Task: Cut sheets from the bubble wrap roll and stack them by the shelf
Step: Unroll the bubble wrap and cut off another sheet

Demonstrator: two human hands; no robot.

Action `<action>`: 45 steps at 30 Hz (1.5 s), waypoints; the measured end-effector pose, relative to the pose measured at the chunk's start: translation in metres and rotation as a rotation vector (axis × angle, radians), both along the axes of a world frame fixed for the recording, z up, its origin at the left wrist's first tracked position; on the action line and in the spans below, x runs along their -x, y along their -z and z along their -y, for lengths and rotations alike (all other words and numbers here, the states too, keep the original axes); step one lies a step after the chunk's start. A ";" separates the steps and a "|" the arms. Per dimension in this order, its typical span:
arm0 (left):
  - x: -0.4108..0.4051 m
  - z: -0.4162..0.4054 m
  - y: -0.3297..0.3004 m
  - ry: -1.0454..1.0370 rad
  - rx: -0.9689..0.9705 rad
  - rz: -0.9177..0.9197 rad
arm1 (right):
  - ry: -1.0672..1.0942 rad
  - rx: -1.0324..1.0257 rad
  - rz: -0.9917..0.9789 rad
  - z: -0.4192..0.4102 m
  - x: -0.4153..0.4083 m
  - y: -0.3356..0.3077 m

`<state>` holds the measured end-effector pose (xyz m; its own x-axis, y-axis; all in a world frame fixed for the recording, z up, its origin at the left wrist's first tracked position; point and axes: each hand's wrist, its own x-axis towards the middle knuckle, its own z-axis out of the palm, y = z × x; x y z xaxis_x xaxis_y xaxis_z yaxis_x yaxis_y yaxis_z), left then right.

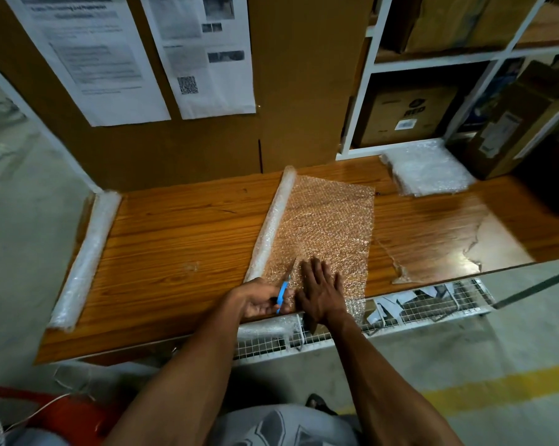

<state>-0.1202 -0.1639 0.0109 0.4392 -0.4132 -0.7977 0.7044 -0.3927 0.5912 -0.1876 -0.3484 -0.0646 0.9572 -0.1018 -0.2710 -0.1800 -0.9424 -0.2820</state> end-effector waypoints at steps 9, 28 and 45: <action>-0.010 0.000 -0.005 0.031 -0.035 -0.102 | -0.030 -0.003 -0.006 0.005 -0.005 0.001; -0.015 0.005 -0.016 0.128 -0.144 -0.087 | -0.008 0.004 -0.068 0.014 -0.021 0.001; -0.024 0.008 -0.030 0.096 -0.037 -0.123 | 0.140 -0.028 -0.126 -0.005 -0.036 -0.004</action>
<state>-0.0967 -0.1720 0.0405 0.2972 -0.4177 -0.8586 0.7288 -0.4817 0.4866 -0.1517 -0.3430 -0.0610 0.8927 -0.2225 -0.3920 -0.3443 -0.8978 -0.2745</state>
